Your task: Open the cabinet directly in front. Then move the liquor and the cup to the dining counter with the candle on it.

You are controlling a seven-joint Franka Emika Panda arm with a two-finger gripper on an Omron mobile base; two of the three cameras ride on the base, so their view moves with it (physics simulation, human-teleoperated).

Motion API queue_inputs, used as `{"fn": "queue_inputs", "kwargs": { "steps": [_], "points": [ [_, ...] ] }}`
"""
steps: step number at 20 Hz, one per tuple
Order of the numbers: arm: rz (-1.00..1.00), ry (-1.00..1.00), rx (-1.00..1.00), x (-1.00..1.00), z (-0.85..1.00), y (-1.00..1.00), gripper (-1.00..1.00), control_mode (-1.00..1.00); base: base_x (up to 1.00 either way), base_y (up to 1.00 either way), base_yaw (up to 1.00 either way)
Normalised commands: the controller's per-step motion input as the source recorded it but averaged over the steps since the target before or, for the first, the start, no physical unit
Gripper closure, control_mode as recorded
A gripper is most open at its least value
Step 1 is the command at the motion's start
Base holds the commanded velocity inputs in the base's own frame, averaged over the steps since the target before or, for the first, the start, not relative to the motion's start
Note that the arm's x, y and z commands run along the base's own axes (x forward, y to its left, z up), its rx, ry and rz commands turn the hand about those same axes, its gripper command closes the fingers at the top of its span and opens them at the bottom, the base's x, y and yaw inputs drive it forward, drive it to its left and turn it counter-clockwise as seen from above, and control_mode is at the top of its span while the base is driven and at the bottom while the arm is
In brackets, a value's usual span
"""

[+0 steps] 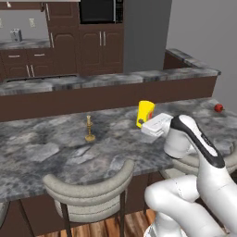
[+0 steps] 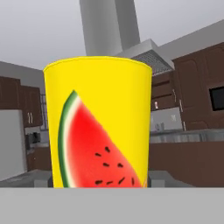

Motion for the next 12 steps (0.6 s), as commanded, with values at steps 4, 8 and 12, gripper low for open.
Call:
{"fn": "queue_inputs", "kwargs": {
  "steps": [4,8,12],
  "points": [
    [0.0,0.0,0.0,0.28,0.0,0.13,1.0,-1.0,0.0,0.0,0.0],
    [-0.05,0.0,-0.02,0.51,-0.01,0.41,1.0,-1.0,0.0,0.0,0.0],
    [-0.05,0.0,-0.01,0.55,-0.03,0.4,1.0,-1.0,0.0,0.0,0.0]
  ]
}}
